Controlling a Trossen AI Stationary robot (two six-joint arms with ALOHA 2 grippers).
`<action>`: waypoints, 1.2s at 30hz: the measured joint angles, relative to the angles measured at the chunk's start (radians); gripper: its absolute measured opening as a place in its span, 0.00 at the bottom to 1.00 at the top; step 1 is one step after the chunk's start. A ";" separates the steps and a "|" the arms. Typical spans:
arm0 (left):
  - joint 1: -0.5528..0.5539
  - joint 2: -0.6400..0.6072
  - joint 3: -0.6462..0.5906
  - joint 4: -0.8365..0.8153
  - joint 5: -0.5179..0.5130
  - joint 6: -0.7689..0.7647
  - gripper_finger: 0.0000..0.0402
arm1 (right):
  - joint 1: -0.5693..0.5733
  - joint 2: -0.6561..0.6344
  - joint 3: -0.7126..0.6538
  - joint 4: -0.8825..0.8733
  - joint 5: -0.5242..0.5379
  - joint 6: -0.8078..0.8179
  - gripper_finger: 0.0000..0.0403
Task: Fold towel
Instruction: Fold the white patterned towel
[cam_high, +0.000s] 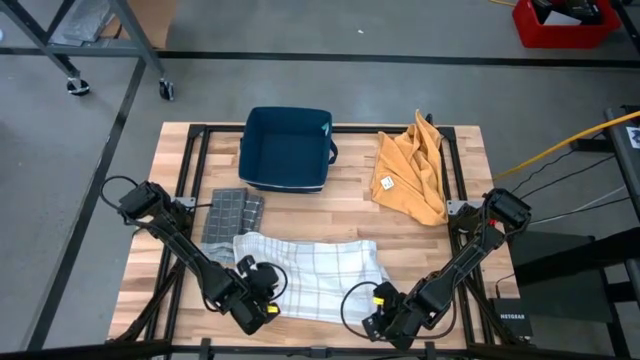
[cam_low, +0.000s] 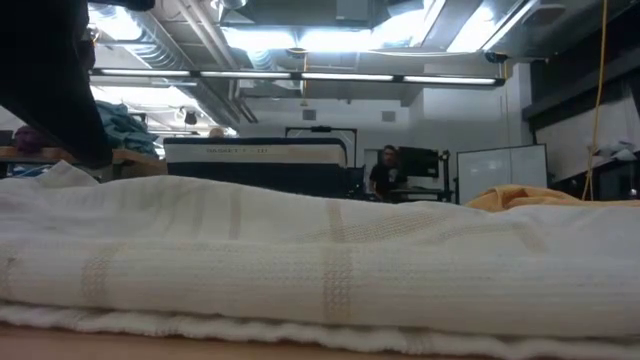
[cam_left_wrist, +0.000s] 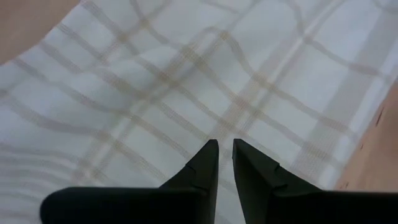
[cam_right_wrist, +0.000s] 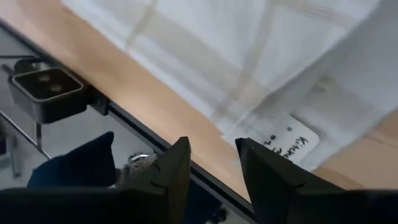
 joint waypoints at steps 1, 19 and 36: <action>0.000 0.000 0.000 0.000 0.000 0.004 0.09 | 0.002 0.001 0.000 -0.003 0.000 0.023 0.35; 0.022 0.000 0.000 -0.002 -0.003 0.107 0.08 | 0.005 0.098 0.001 0.084 0.004 0.246 0.35; 0.084 0.143 0.001 0.084 0.018 0.207 0.08 | 0.005 0.098 0.003 0.041 0.000 0.322 0.35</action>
